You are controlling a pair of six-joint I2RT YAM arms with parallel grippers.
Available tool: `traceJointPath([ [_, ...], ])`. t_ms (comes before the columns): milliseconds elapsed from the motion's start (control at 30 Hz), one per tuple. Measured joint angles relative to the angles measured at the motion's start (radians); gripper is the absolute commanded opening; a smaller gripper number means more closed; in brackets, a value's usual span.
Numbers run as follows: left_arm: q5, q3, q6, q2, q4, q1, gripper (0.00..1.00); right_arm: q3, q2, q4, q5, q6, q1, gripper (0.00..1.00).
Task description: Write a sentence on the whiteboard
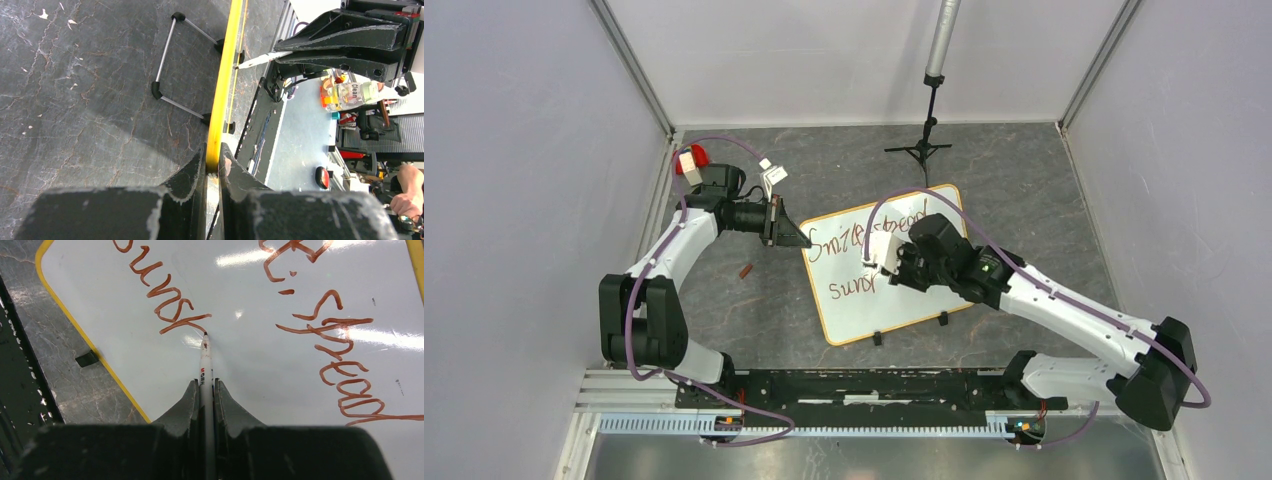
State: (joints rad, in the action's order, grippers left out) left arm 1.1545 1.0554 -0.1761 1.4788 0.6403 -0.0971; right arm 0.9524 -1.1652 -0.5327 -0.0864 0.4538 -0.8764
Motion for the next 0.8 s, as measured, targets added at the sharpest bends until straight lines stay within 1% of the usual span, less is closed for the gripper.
traceJointPath([
  [467, 0.000, 0.000, 0.000, 0.000, 0.000, 0.000, 0.02, -0.035, 0.007, -0.040, -0.053, 0.035, -0.012, 0.00],
  [633, 0.000, 0.000, 0.000, 0.000, 0.000, 0.000, 0.03, -0.035, 0.018, -0.056, -0.049, 0.043, -0.013, 0.00],
  [800, 0.000, 0.000, 0.000, 0.000, 0.000, 0.000, 0.02, -0.029, 0.045, -0.058, -0.014, 0.042, -0.013, 0.00],
])
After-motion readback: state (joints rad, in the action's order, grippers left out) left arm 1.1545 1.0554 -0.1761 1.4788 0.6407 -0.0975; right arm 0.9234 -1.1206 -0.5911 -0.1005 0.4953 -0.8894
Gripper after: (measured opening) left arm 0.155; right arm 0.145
